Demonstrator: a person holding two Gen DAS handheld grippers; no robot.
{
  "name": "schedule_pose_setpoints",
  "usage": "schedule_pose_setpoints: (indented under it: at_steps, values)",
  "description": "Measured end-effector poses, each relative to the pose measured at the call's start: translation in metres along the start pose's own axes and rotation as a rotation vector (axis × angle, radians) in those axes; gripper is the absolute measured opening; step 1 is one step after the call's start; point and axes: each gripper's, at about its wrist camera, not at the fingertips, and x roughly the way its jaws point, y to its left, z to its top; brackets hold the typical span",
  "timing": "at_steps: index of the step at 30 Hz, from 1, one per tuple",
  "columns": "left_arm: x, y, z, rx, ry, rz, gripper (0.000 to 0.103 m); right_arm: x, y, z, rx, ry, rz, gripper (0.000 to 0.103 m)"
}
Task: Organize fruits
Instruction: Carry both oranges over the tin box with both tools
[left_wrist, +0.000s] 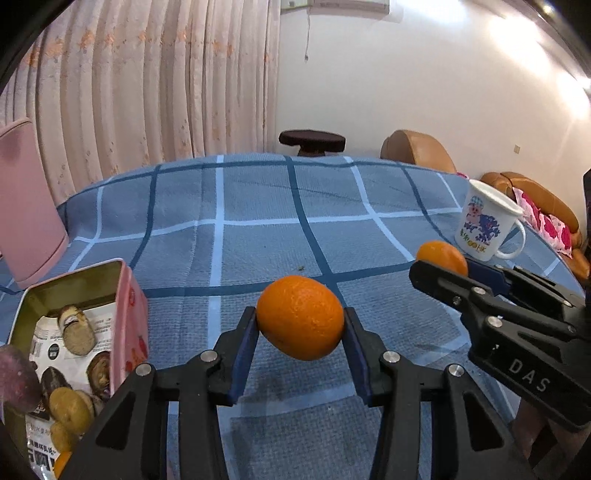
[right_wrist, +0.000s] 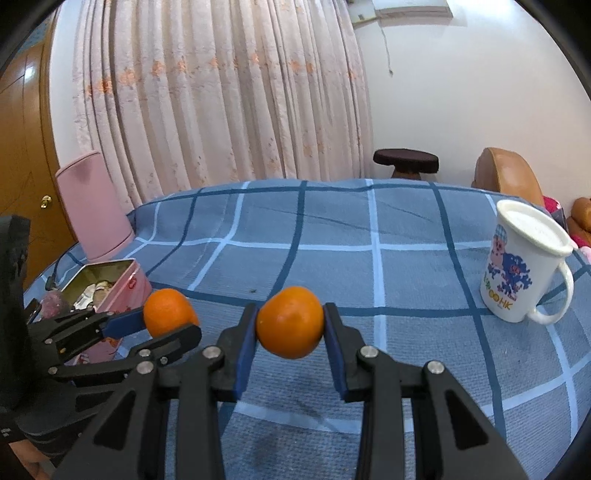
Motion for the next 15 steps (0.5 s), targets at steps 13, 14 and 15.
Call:
schedule_pose_setpoints:
  at_steps: [13,14,15]
  values:
    - [-0.024,0.002,-0.011,0.017,-0.068,0.01,0.047,-0.023,0.017,-0.007,-0.039,-0.087,0.001,0.038]
    - [-0.026,0.002,-0.012,0.018,-0.074,0.01,0.047,-0.024,0.019,-0.008,-0.041,-0.09,0.002,0.038]
    - [-0.028,0.002,-0.013,0.018,-0.078,0.011,0.047,-0.026,0.02,-0.009,-0.044,-0.093,0.004,0.038]
